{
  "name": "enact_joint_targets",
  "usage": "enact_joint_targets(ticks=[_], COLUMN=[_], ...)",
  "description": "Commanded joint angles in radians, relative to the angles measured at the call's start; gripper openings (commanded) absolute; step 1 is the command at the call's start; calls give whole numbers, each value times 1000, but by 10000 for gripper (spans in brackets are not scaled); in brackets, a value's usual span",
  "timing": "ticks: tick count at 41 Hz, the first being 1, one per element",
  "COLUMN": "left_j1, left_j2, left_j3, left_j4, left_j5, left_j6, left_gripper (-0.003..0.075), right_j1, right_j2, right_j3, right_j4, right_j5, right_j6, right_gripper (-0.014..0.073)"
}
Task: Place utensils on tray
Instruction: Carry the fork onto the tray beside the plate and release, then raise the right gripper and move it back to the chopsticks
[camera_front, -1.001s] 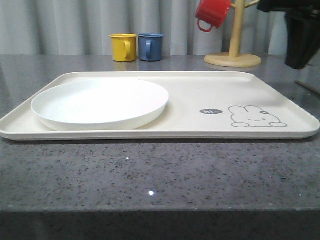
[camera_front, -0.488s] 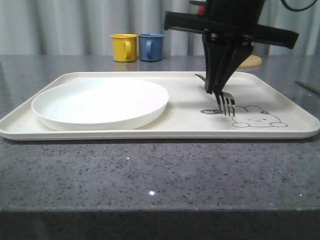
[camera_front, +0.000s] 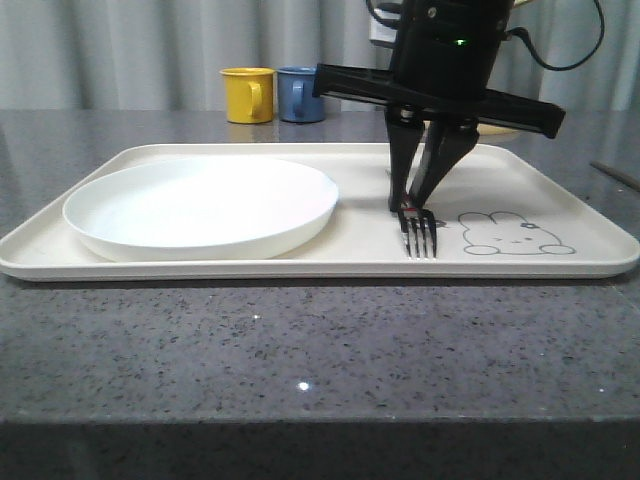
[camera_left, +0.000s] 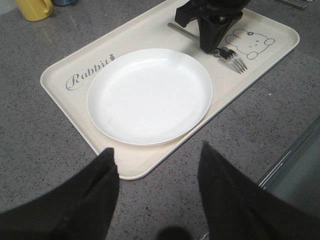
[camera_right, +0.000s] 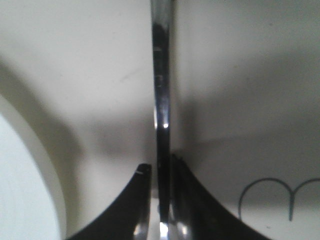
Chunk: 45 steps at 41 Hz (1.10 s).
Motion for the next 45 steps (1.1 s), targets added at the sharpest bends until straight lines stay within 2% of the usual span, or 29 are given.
enact_joint_targets(ticks=[1,6,14,19,35,45], left_j1=[-6,-6,-6,-6,-6,-6], left_j2=[2,2,2,2,2,2], left_j3=[-25,-25,-25,-25,-25,-25], left_j4=[-5,-5,-5,-5,-5,-5], left_j5=[-75,-75,-75,-75,-75,-75], left_j6=[-8,-8,-8,-8,-8,-8], left_gripper=[358,358,358,358,358,358], right_j1=[1,4,4,-21,-328,-450], right_j2=[-52,-86,-195,-257,-313,-280], right_j3=[-31,-31,-31,-19,90,102], right_j4=[-13,-49,-113,-177,-159,-159], right_j5=[-7,-22,26,68,137,139], right_j6=[-11,-32,-201,-249,-490,-542], right_gripper=[265,277,276,276,276,276])
